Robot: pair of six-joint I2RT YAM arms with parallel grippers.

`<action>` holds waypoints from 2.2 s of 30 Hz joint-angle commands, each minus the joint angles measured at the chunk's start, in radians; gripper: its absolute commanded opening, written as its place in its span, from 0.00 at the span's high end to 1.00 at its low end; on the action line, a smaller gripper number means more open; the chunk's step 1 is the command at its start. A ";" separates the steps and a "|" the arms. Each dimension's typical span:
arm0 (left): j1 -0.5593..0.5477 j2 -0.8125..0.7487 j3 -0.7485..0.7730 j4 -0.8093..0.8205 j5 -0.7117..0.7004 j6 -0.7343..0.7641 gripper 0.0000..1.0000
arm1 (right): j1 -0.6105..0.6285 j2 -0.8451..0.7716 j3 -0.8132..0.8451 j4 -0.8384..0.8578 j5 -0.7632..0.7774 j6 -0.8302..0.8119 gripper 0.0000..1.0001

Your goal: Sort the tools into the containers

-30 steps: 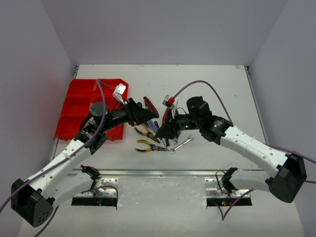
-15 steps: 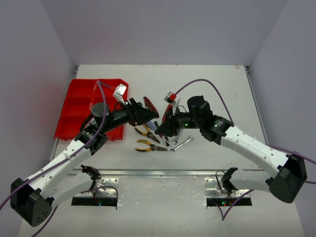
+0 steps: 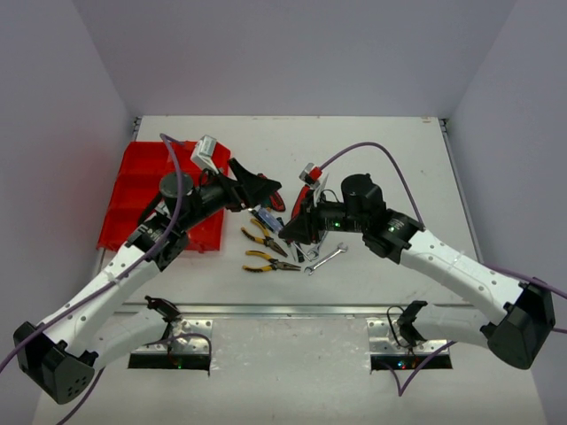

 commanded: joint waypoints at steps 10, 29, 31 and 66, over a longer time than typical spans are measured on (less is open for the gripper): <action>-0.010 0.013 -0.115 0.113 0.066 -0.033 0.02 | 0.002 -0.052 -0.008 0.160 0.066 0.028 1.00; -0.009 0.029 -0.143 0.229 0.199 -0.112 1.00 | 0.002 -0.043 0.011 0.207 0.085 0.037 1.00; -0.010 0.031 -0.132 0.193 0.146 -0.097 1.00 | 0.002 -0.044 0.009 0.204 0.087 0.032 0.98; 0.818 1.061 0.789 -0.127 -0.629 0.269 0.97 | -0.010 -0.600 -0.286 -0.269 0.592 0.013 0.01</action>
